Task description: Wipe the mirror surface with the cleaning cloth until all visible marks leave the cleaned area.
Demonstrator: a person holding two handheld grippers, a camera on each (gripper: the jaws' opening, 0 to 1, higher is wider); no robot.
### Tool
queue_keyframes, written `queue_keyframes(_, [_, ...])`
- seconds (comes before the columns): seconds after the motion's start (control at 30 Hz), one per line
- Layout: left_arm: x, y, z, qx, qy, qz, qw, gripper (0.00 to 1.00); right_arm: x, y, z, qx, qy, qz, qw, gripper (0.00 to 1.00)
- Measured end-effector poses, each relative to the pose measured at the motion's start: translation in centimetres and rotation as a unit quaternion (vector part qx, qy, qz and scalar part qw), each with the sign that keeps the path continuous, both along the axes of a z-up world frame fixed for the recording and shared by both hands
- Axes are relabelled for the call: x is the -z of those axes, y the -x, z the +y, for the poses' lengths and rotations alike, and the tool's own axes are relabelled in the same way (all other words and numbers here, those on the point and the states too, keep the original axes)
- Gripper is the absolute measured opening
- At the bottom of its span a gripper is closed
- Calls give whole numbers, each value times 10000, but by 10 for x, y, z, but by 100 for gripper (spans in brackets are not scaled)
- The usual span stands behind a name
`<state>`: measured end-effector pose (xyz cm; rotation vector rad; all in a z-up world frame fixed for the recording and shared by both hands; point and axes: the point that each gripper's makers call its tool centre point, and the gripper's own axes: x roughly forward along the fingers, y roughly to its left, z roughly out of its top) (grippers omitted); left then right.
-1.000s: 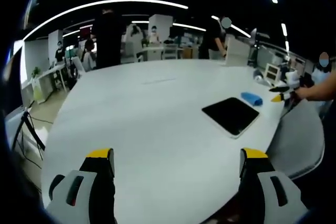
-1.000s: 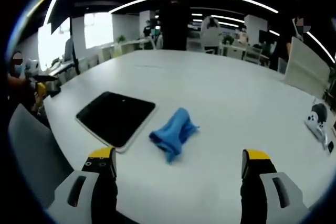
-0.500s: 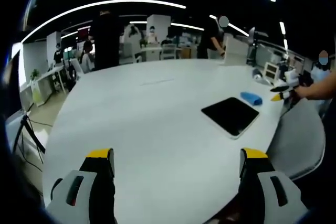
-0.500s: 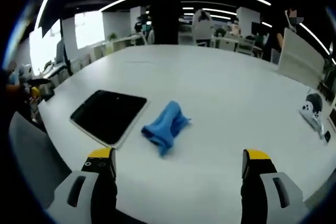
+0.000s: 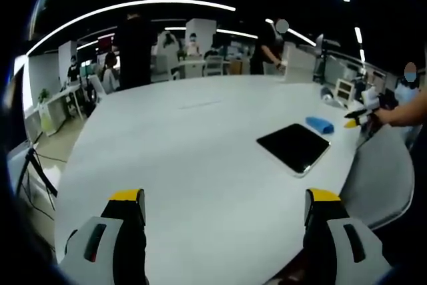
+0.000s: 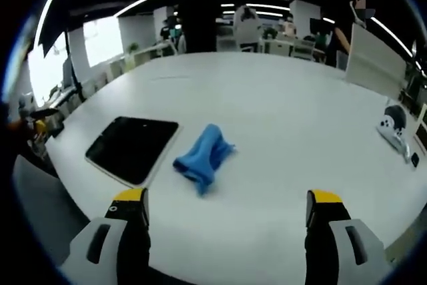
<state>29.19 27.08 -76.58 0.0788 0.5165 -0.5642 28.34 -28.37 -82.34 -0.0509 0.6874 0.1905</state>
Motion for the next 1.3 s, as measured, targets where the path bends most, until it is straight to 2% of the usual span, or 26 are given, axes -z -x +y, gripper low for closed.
queue_keyframes(0.23, [3, -1, -1, 30, -12, 21, 10000, 99, -1, 0, -2, 35, 108, -32, 9999, 99])
queue_keyframes(0.43, [2, -1, -2, 3, 20, 1, 10000, 99, 0, -2, -1, 77, 33, -8, 10000, 97])
queue_keyframes(0.6, [3, 1, 2, -18, -2, 40, 10000, 99, -11, -10, 9, -49, 136, -56, 9999, 98])
queue_keyframes(0.73, [0, -2, 5, -49, 8, 14, 10000, 99, -23, -17, 22, -282, 147, 139, 9994, 99])
queue_keyframes(0.77, [0, -3, 5, -62, 12, 8, 10000, 99, -22, -15, 24, -373, 144, 330, 9987, 98])
queue_keyframes(0.8, [0, -5, 6, -82, 26, 9, 10000, 99, -17, -14, 20, -337, 239, 682, 9968, 99])
queue_keyframes(0.83, [0, -5, 5, -89, 35, 6, 10000, 99, -16, -13, 16, -212, 267, 907, 9953, 98])
queue_keyframes(0.9, [-1, -6, 2, -83, 48, -3, 10000, 99, -21, -17, 21, -183, -79, 1140, 9933, 96])
queue_keyframes(0.93, [-1, -6, 1, -66, 48, -3, 10000, 99, -25, -16, 22, -36, -284, 1328, 9907, 95])
queue_keyframes(1.03, [-1, -6, -2, -45, 49, -3, 10000, 99, -32, -21, 21, 106, -491, 1654, 9850, 91])
queue_keyframes(1.13, [0, -7, -1, -46, 52, 6, 10000, 99, -49, -40, 26, 106, -607, 1393, 9883, 93])
queue_keyframes(1.3, [0, -5, -2, -33, 48, 35, 10000, 99, -66, -77, 28, 335, -678, 1357, 9879, 91])
